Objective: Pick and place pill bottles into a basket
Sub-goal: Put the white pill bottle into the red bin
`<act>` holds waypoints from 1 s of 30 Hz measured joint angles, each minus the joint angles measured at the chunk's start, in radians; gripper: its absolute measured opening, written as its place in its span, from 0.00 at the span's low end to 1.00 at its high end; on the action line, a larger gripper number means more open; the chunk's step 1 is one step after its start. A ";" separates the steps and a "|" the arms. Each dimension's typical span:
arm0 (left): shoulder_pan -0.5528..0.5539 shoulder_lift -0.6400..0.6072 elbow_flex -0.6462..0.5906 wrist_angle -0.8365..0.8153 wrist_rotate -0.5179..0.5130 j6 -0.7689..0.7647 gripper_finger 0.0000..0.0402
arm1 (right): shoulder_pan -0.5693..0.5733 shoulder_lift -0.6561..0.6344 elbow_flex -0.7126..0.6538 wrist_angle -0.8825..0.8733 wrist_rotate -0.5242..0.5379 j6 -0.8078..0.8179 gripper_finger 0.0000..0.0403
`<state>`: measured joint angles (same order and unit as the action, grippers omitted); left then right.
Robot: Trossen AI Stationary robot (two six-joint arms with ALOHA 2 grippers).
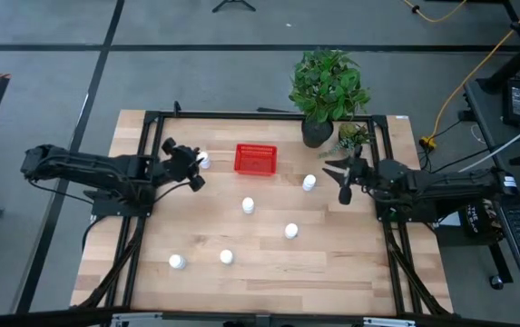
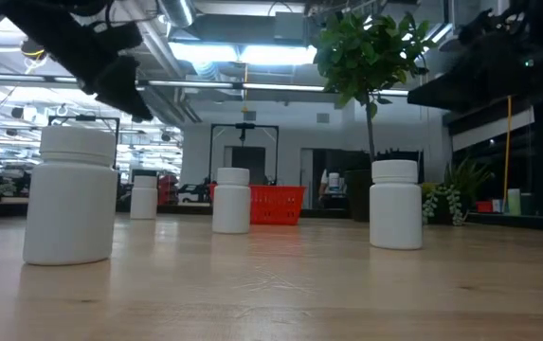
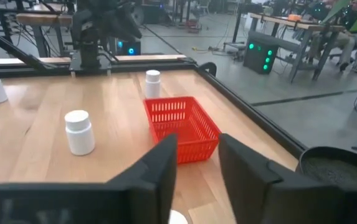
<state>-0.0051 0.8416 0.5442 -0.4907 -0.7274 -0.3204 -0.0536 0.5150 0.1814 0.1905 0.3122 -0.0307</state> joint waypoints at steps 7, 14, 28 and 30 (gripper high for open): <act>0.000 0.036 0.000 -0.068 0.038 -0.104 0.50 | 0.000 0.002 0.000 0.000 0.000 0.000 0.47; 0.000 0.042 -0.091 -0.017 0.086 -0.200 0.57 | 0.000 0.002 0.000 0.000 0.000 -0.003 0.52; 0.132 0.039 -0.162 0.101 0.206 -0.237 0.57 | -0.001 0.002 0.000 0.042 0.000 -0.029 0.52; 0.179 0.041 -0.162 0.104 0.234 -0.243 0.57 | -0.001 0.002 0.000 0.053 0.000 -0.033 0.52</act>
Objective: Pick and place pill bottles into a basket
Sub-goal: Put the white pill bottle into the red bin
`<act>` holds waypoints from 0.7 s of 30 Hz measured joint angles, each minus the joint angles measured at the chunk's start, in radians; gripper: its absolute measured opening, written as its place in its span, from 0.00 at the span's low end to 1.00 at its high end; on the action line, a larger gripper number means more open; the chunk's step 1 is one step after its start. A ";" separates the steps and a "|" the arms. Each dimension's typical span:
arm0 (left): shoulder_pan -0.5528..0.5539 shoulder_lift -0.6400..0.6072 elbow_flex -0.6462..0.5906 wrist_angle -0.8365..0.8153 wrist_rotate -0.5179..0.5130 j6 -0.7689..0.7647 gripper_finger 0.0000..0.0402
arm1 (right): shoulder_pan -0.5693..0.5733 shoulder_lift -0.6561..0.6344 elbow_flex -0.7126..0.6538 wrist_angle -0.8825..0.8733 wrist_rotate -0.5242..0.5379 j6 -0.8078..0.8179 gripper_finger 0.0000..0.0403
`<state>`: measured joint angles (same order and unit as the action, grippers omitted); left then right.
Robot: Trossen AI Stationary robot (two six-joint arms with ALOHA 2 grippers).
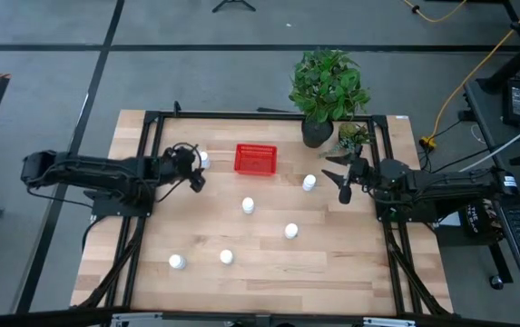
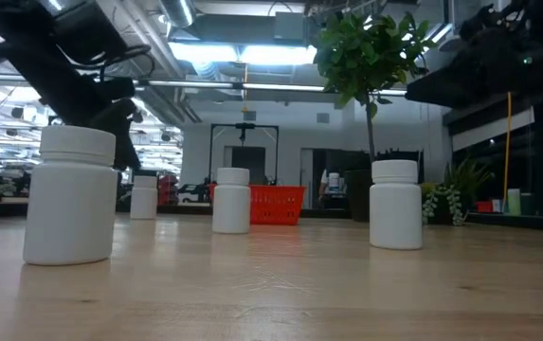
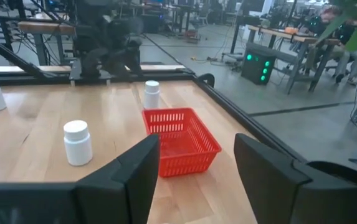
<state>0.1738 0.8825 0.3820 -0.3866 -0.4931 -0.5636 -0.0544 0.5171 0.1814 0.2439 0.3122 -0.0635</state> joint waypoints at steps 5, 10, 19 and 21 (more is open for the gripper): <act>0.102 0.000 0.047 0.013 0.087 0.006 0.57 | 0.000 0.000 0.000 0.018 0.000 -0.002 0.52; 0.160 0.031 0.112 0.009 0.156 0.045 0.57 | -0.002 0.000 0.000 0.041 0.000 -0.025 0.52; 0.211 0.219 0.283 -0.177 0.163 0.087 0.57 | -0.002 0.000 0.000 0.055 0.000 -0.048 0.52; 0.219 0.258 0.311 -0.184 0.182 0.097 0.57 | -0.003 0.000 0.000 0.054 0.001 -0.048 0.52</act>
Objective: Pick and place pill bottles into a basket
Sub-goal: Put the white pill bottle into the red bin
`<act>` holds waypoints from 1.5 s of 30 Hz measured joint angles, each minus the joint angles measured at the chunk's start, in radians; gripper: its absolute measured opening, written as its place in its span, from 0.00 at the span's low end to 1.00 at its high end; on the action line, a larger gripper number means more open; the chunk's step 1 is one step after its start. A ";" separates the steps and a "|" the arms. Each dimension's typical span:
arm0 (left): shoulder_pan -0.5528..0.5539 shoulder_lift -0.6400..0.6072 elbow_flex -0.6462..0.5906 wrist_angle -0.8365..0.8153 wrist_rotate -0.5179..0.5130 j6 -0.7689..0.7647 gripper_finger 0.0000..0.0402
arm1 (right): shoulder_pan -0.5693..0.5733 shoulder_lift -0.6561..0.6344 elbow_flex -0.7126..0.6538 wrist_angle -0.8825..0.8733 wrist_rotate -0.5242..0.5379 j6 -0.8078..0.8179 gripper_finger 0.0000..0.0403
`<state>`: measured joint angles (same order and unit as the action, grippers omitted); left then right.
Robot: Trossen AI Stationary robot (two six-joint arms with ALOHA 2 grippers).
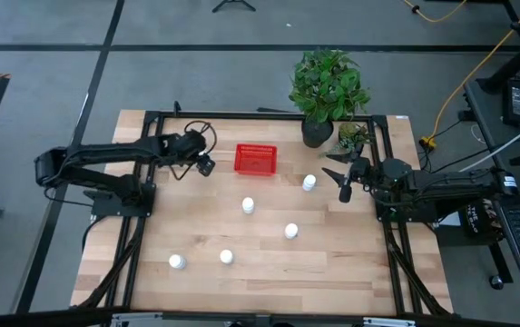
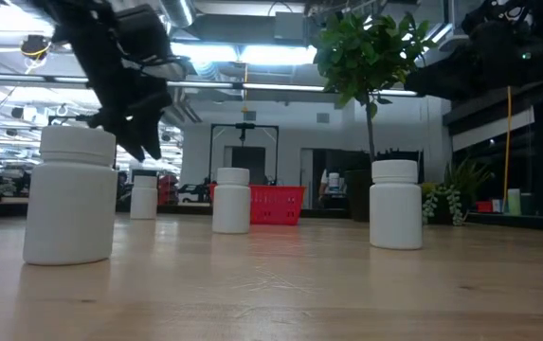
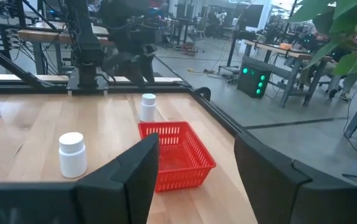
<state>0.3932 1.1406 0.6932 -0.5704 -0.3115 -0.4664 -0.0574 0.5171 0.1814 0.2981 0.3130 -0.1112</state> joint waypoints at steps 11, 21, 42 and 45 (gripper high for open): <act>0.047 0.123 0.026 -0.020 0.040 0.056 0.57 | 0.000 0.000 0.000 -0.001 0.000 0.000 0.52; 0.048 0.125 0.018 -0.025 0.043 0.062 0.57 | 0.000 0.000 0.000 -0.001 0.000 0.000 0.52; 0.048 0.126 0.001 -0.005 0.033 0.069 0.57 | 0.000 0.000 0.000 -0.002 0.000 -0.002 0.52; 0.048 0.126 0.001 -0.009 0.033 0.069 0.57 | 0.000 0.000 0.000 -0.002 0.000 -0.002 0.52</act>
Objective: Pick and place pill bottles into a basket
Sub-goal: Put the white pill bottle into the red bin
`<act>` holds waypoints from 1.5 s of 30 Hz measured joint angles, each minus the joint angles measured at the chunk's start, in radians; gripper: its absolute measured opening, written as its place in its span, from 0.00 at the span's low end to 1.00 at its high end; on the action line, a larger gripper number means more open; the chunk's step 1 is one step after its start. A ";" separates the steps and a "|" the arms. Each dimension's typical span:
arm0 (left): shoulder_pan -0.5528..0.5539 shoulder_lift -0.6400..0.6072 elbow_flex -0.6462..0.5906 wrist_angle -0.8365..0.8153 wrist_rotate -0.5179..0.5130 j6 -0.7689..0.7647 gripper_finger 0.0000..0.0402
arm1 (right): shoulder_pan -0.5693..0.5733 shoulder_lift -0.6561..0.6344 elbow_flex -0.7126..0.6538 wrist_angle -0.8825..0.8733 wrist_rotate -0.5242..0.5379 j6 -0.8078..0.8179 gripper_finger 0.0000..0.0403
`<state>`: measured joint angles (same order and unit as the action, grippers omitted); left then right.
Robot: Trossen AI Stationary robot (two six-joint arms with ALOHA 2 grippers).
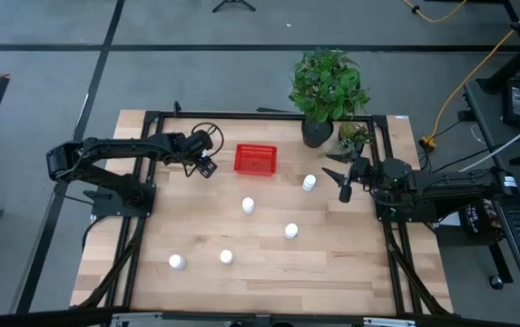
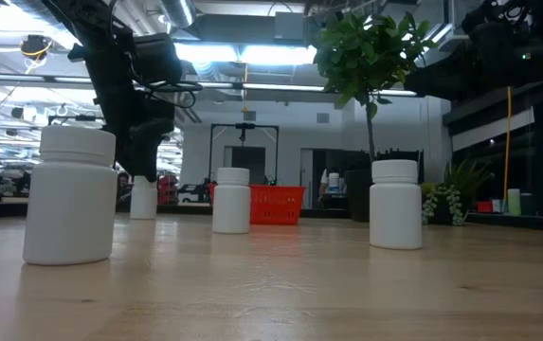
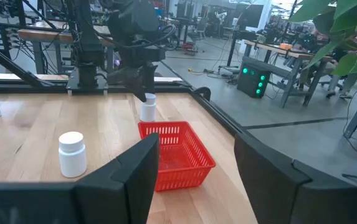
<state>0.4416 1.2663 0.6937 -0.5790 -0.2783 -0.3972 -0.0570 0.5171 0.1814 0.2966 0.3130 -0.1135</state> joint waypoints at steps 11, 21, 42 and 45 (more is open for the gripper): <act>0.000 0.000 0.000 0.000 -0.036 0.009 0.57 | 0.000 0.000 0.000 0.000 0.000 0.000 0.52; 0.000 0.000 0.000 0.000 -0.002 0.008 0.57 | 0.000 0.000 0.000 0.006 0.000 -0.001 0.52; 0.000 0.074 -0.001 0.025 -0.014 0.008 0.50 | 0.000 0.000 0.000 0.015 0.000 -0.005 0.52; -0.001 0.054 -0.001 0.028 -0.015 0.008 0.50 | 0.000 0.000 0.000 0.015 0.000 -0.019 0.52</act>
<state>0.4404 1.3206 0.6930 -0.5514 -0.2932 -0.3889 -0.0570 0.5170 0.1814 0.3115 0.3134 -0.1325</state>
